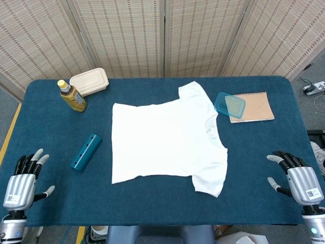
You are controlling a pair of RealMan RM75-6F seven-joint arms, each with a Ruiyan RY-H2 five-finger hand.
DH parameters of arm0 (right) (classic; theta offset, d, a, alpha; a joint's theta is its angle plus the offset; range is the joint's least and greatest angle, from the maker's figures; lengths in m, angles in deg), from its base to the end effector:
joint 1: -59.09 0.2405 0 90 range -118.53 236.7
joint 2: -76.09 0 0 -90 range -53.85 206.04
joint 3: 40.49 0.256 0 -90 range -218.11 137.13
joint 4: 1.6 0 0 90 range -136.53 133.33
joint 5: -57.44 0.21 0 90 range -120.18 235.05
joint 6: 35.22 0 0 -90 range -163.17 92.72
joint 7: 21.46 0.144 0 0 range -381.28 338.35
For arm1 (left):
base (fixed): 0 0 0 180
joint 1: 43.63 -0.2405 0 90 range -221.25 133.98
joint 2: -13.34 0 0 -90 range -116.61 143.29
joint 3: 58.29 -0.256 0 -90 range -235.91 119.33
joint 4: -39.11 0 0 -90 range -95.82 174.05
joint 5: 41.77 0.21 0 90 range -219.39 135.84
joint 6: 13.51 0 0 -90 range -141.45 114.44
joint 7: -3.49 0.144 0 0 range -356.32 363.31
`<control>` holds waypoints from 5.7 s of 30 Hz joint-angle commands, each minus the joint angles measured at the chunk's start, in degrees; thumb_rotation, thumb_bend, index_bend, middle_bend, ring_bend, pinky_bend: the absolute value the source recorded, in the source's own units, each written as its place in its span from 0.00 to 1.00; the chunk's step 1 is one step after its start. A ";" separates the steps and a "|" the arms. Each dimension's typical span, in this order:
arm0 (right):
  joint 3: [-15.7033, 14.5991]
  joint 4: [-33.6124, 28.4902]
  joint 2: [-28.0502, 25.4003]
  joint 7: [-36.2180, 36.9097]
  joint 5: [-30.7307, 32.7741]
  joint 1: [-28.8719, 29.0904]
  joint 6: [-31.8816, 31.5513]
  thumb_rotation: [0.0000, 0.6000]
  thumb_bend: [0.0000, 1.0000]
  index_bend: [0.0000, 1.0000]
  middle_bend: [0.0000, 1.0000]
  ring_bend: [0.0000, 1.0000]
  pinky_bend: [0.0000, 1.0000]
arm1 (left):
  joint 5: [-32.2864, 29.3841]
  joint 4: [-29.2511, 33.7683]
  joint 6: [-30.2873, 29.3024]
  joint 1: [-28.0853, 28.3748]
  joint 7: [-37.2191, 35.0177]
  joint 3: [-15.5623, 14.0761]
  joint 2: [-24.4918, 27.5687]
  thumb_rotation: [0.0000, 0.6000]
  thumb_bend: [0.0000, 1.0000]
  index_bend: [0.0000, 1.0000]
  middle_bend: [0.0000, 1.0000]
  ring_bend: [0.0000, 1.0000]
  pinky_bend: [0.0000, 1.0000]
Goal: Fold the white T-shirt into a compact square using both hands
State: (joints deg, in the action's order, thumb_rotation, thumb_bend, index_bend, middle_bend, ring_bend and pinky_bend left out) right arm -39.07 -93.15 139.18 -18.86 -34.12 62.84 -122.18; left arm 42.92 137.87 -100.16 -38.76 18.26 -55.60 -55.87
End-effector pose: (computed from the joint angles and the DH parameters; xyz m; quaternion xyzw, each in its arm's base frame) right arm -0.3059 -0.1695 0.1613 0.6151 -0.3747 0.4062 0.5623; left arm -0.2813 0.1777 0.1270 -0.5994 -0.3712 -0.3727 0.6033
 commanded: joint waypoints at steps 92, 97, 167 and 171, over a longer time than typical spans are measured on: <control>1.17 1.09 -1.72 1.61 1.24 -1.26 -1.92 1.00 0.23 0.29 0.23 0.21 0.29 | 6.19 -30.96 18.85 21.99 -7.40 -1.48 -28.72 1.00 0.60 0.65 0.26 0.23 0.01; 0.69 1.16 -1.89 1.58 0.31 -0.84 -1.21 1.00 0.23 0.29 0.23 0.21 0.29 | 5.84 -29.95 18.86 22.21 -9.58 -1.52 -28.41 1.00 0.64 0.72 0.28 0.24 0.01; -7.30 43.45 30.49 7.18 -12.12 19.90 9.81 1.00 0.51 0.67 0.45 0.26 0.29 | 5.92 -27.29 15.65 21.59 -14.85 -2.68 -26.91 1.00 0.64 0.73 0.32 0.25 0.01; -7.68 42.56 30.03 8.50 -12.41 20.24 8.98 1.00 0.54 0.73 0.49 0.28 0.29 | 5.70 -26.47 15.52 21.58 -16.10 -2.43 -26.28 1.00 0.65 0.74 0.33 0.26 0.01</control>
State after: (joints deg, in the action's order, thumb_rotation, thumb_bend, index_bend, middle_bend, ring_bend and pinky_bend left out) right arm -46.58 -50.21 169.45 -10.76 -46.42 82.94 -112.99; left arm 48.68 111.18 -84.57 -17.17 2.40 -58.11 -82.34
